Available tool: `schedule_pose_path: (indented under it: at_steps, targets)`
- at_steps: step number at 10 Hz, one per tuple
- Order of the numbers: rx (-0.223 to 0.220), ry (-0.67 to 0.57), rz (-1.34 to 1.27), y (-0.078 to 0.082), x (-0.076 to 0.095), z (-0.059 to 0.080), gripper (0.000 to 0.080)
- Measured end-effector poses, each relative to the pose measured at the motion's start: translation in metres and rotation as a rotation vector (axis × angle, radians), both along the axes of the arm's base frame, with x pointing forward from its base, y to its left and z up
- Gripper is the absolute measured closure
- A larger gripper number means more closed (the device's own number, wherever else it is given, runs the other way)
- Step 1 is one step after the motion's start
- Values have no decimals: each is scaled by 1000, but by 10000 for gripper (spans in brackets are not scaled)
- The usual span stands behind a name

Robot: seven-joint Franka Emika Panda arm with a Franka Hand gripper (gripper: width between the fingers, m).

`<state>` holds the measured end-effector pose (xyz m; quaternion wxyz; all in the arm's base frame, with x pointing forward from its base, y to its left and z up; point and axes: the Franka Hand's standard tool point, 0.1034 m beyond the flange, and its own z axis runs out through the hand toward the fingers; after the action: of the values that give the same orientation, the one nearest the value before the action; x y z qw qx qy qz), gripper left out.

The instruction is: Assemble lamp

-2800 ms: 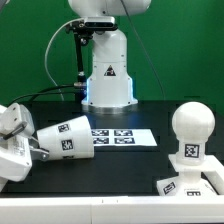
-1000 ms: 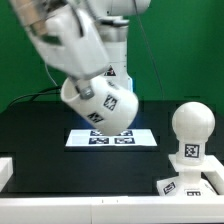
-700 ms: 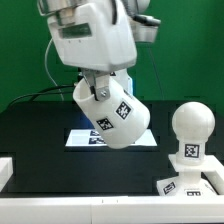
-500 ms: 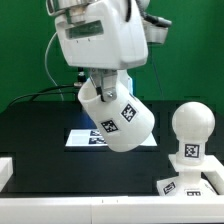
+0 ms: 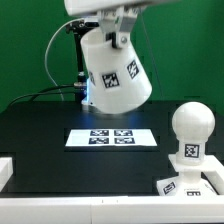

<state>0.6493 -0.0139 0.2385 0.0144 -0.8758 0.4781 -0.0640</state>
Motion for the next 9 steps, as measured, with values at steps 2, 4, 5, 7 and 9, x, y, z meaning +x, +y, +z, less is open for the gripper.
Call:
schedule_pose_path:
  at_steps: [2, 4, 5, 7, 9]
  targets:
    - [7, 4, 12, -1, -1, -3, 752]
    - [-53, 26, 14, 27, 1, 6, 752]
    - [-59, 17, 25, 43, 2, 8, 752]
    - [-71, 16, 33, 60, 5, -11, 752]
    - [-78, 10, 42, 69, 11, -20, 752]
